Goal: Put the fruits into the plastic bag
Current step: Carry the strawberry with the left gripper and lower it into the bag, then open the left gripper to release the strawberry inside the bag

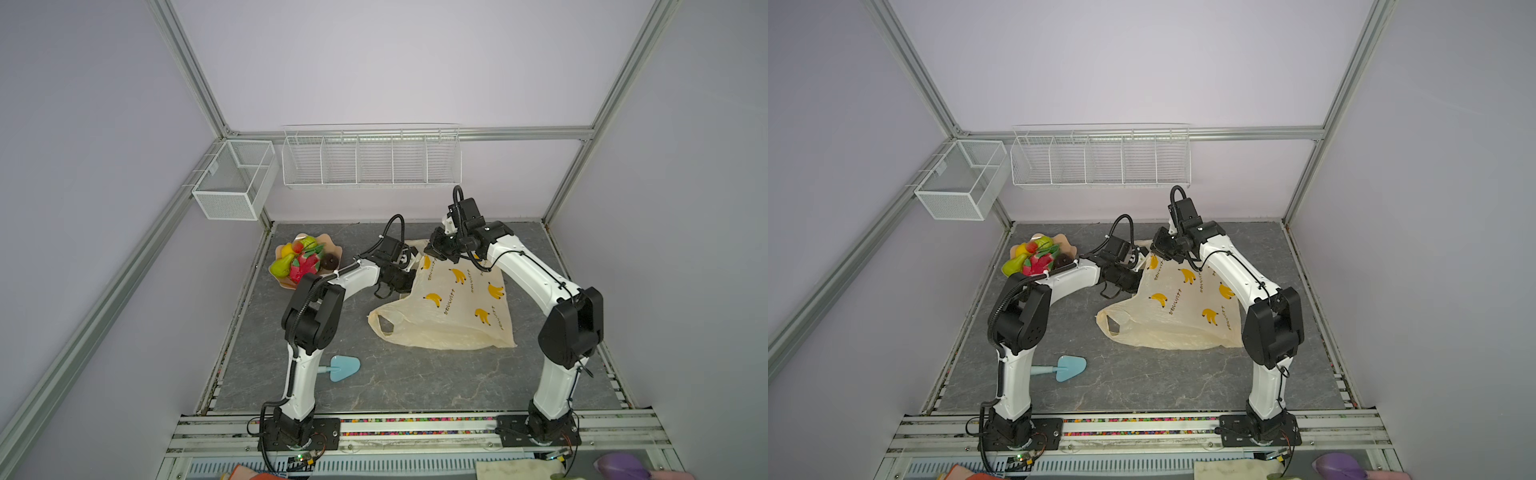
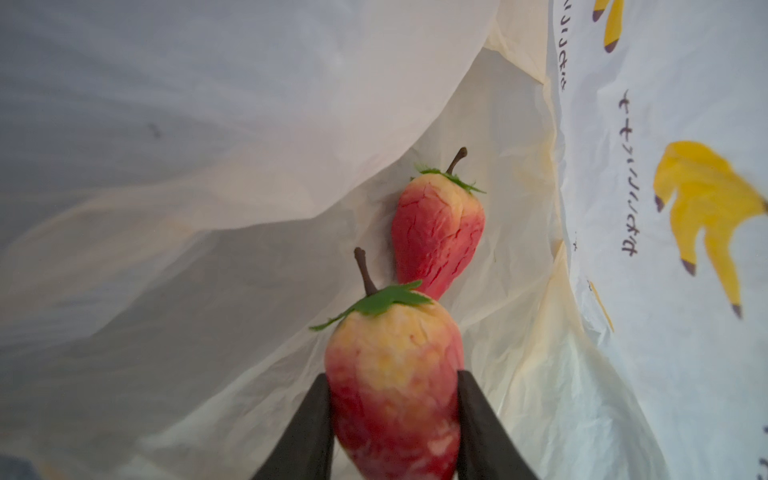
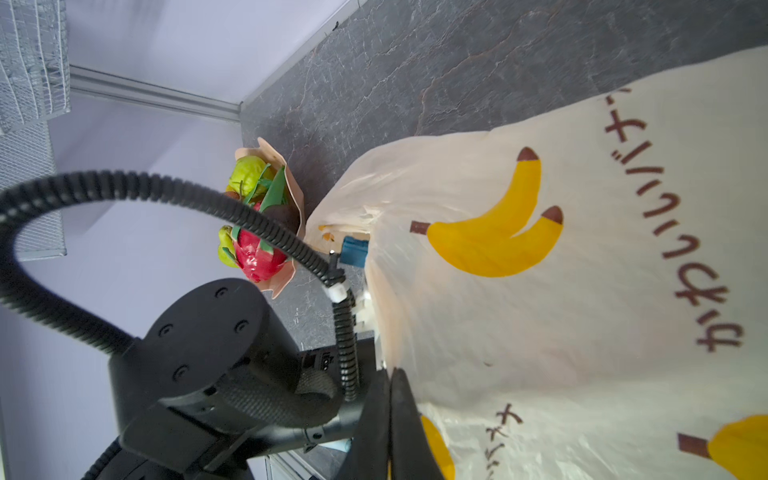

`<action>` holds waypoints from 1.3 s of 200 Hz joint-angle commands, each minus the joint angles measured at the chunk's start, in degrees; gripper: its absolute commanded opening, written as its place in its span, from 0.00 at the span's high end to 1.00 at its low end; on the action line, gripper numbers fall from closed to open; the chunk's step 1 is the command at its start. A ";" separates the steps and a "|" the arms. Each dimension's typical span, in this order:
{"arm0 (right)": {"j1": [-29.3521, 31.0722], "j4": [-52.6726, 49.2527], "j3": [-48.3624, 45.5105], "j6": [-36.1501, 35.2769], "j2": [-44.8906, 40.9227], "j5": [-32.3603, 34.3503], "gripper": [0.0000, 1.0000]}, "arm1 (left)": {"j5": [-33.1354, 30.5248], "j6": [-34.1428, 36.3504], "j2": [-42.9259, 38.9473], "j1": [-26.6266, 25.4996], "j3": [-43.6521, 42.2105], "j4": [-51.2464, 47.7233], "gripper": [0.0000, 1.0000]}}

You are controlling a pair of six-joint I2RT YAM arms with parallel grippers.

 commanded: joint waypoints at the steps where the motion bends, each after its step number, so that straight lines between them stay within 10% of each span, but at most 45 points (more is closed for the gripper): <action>1: 0.34 2.67 -1.57 2.47 -0.38 -1.71 0.93 | 2.31 -3.82 3.12 -0.49 4.06 1.75 0.80; 46: 0.34 5.33 -3.32 3.77 -0.39 -3.17 0.93 | 1.74 -6.28 8.58 -1.81 10.53 1.30 0.73; 105: -0.57 4.85 -3.41 3.29 -0.70 -3.48 0.93 | -2.71 -6.20 4.27 -1.82 8.35 -0.50 0.25; 260: -1.78 -2.81 -0.51 -3.99 1.46 -3.74 0.94 | -21.45 -7.61 -20.98 5.21 -11.49 -5.88 0.21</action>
